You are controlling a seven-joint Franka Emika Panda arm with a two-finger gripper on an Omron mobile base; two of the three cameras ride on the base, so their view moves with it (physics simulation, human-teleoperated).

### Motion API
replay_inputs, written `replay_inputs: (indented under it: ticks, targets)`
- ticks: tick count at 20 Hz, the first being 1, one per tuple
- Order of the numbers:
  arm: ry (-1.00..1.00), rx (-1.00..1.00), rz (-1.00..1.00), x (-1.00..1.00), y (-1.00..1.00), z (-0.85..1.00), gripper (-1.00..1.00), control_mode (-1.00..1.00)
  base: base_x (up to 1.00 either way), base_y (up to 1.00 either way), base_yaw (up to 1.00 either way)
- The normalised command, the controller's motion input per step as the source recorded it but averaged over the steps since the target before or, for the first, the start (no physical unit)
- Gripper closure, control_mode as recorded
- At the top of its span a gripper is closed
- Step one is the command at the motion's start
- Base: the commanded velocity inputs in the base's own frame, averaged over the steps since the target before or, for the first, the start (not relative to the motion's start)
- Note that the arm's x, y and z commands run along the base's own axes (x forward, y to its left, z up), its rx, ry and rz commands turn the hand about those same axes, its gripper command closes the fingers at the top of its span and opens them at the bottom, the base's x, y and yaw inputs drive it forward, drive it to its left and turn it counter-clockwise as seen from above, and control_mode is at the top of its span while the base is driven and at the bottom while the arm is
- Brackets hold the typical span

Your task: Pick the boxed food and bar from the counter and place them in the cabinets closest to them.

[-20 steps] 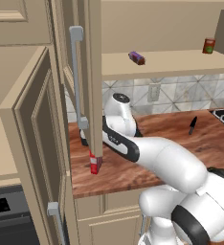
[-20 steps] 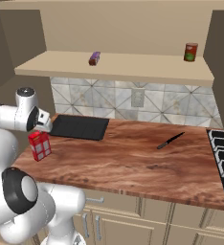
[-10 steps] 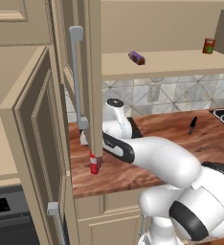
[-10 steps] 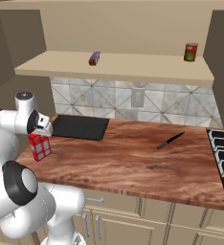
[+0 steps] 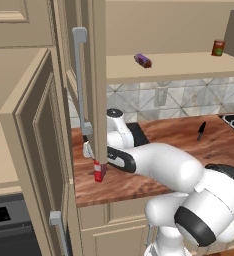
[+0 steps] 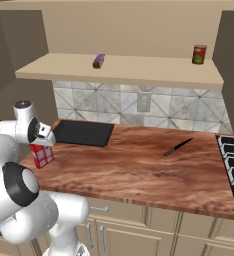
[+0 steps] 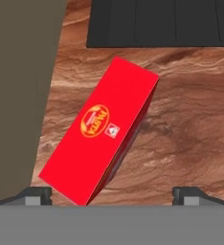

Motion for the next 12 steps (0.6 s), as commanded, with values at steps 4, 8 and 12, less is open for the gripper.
replay_inputs:
  ticks: [4, 8, 12]
  targets:
    - [0.01, -0.02, 0.0, 0.1, 0.02, -0.06, -1.0, -1.0, 0.0, 0.0, 0.0]
    - [0.0, 0.0, -0.01, 0.05, 0.02, 0.0, -1.0, -1.0, 0.0, 0.0, 0.0]
    - [0.0, 0.02, 0.0, 0.03, 0.0, 0.08, -1.0, -1.0, 0.0, 0.0, 0.0]
